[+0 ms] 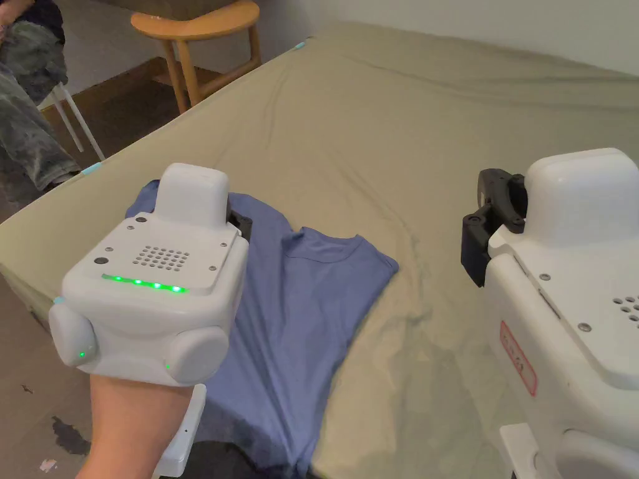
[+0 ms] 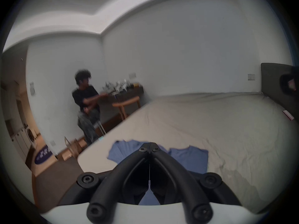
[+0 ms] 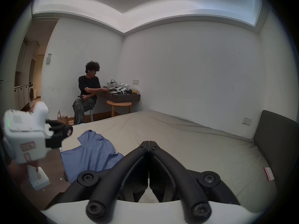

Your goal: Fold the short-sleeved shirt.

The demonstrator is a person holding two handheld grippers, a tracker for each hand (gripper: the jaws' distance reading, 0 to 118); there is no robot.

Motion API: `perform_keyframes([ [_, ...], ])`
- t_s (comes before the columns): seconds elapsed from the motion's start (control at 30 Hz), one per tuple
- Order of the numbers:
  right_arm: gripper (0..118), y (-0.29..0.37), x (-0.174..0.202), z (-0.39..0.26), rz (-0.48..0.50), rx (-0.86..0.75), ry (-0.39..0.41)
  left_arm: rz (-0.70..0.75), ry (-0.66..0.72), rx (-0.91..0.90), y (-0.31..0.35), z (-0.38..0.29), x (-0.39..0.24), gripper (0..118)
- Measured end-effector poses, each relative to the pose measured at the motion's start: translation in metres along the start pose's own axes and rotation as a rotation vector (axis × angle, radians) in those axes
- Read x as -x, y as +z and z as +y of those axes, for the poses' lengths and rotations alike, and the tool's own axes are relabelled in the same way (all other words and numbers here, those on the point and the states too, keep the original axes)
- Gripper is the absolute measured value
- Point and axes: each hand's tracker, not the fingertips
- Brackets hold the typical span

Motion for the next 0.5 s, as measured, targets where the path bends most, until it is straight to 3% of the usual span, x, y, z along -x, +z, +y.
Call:
perform_keyframes([
  [0.33, 1, -0.043, -0.014, -0.019, -0.03, 0.103, 0.032, -0.129, 0.05, 0.415, -0.171, -0.08, -0.005, 0],
  [0.37, 1, -0.046, -0.016, -0.021, -0.028, 0.116, 0.029, -0.124, 0.028, 0.444, -0.183, -0.085, -0.006, 6],
  [0.4, 1, -0.049, -0.018, -0.023, -0.03, 0.128, 0.026, -0.129, 0.033, 0.457, -0.194, -0.089, -0.007, 19],
  [0.5, 1, -0.056, -0.024, -0.03, -0.041, 0.154, 0.031, -0.166, 0.067, 0.518, -0.221, -0.098, -0.012, 107],
])
